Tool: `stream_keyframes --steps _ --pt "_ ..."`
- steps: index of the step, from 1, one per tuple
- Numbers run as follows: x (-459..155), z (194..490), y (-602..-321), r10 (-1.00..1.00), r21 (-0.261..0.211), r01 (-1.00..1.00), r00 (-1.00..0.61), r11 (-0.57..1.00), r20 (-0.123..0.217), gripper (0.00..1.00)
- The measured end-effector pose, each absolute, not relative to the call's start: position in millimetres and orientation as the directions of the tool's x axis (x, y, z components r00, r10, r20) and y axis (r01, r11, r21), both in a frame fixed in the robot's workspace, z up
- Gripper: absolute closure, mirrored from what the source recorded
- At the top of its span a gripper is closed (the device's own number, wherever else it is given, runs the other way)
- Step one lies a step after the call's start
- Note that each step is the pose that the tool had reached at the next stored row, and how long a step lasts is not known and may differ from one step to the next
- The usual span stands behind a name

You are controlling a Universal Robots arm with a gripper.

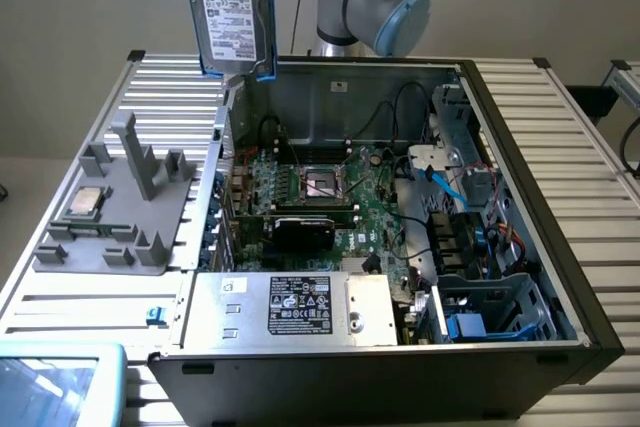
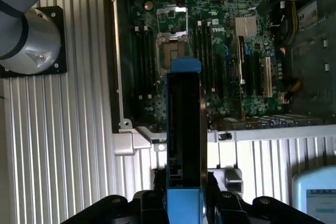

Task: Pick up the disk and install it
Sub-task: 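Pick up the disk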

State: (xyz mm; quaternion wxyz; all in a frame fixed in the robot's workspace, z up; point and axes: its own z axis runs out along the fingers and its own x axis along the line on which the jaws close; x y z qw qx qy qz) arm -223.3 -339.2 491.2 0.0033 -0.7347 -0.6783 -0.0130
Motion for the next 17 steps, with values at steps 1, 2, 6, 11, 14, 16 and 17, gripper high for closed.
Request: stream_keyframes --steps 1,2,6,11,14,16,17 --pt "-219 491 -341 0.997 0.013 0.997 0.08 -0.08 0.024 0.63" --pt "-214 492 -342 0.997 0.013 0.997 0.079 -0.08 0.024 0.63" --pt "-198 493 -348 0.997 0.012 0.997 0.08 -0.08 0.024 0.63" --pt "-181 497 -355 0.997 0.011 0.997 0.08 -0.08 0.024 0.63" --pt "-170 499 -360 0.997 0.01 0.997 0.08 -0.08 0.024 0.63" --pt "-162 499 -362 0.997 0.01 0.997 0.08 -0.08 0.024 0.63" --pt "-159 499 -364 0.997 0.01 0.997 0.08 -0.08 0.024 0.63"
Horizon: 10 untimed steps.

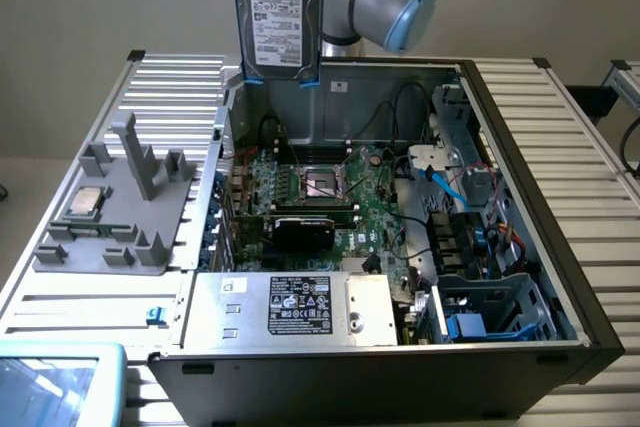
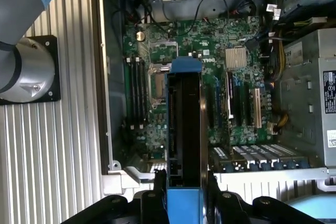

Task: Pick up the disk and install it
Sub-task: 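Pick up the disk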

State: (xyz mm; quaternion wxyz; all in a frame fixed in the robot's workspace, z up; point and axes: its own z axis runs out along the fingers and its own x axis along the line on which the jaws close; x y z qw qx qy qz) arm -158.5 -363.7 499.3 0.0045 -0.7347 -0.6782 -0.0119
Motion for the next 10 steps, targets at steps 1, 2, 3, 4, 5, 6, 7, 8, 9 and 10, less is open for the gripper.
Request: stream_keyframes --steps 1,2,3,4,5,6,7,8,9,10 --pt "-155 499 -365 0.997 0.009 0.997 0.08 -0.08 0.024 0.63" --pt "-151 499 -367 0.997 0.009 0.997 0.08 -0.08 0.024 0.63" --pt "-148 499 -368 0.997 0.008 0.997 0.08 -0.08 0.024 0.63" --pt "-145 500 -370 0.997 0.008 0.997 0.08 -0.08 0.024 0.63" --pt "-141 500 -372 0.997 0.007 0.997 0.08 -0.08 0.024 0.63" --pt "-137 500 -375 0.997 0.007 0.997 0.08 -0.08 0.024 0.63" --pt "-134 500 -377 0.997 0.006 0.997 0.08 -0.08 0.024 0.63" --pt "-132 500 -379 0.997 0.006 0.997 0.08 -0.08 0.024 0.63" --pt "-130 500 -381 0.997 0.006 0.997 0.08 -0.08 0.024 0.63" --pt "-129 500 -383 0.997 0.006 0.997 0.08 -0.08 0.024 0.63"
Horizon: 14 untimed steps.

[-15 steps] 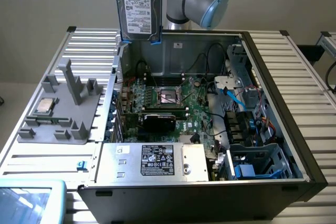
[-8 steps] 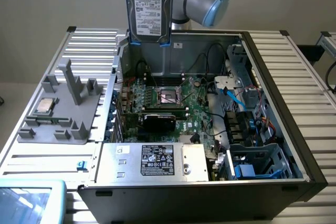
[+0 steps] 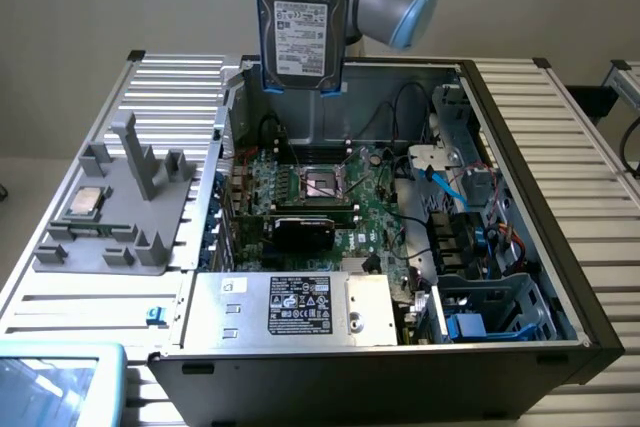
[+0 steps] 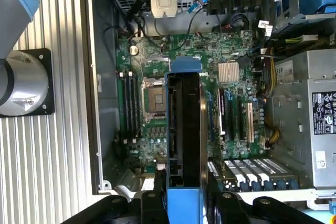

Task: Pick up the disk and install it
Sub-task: 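Pick up the disk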

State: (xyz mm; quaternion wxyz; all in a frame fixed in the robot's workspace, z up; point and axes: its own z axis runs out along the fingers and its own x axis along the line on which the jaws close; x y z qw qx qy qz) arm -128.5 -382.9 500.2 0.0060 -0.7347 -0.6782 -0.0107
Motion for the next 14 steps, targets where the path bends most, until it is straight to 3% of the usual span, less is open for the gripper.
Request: stream_keyframes --steps 14 --pt "-97 503 -416 0.997 -0.004 0.997 0.08 -0.08 0.023 0.63"
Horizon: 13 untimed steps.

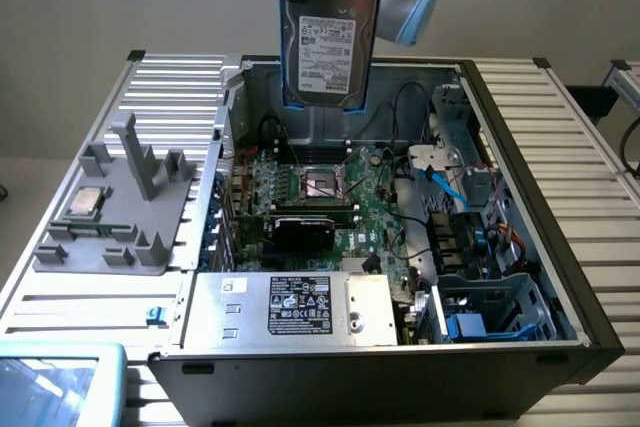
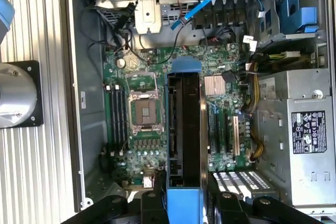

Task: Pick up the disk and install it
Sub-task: 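Pick up the disk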

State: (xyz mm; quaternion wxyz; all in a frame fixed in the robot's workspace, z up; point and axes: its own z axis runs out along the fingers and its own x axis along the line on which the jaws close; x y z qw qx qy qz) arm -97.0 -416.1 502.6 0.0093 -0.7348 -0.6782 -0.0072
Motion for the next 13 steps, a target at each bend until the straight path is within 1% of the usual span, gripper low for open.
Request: stream_keyframes --steps 13 --pt "-62 510 -449 0.997 -0.025 0.996 0.08 -0.08 0.022 0.63"
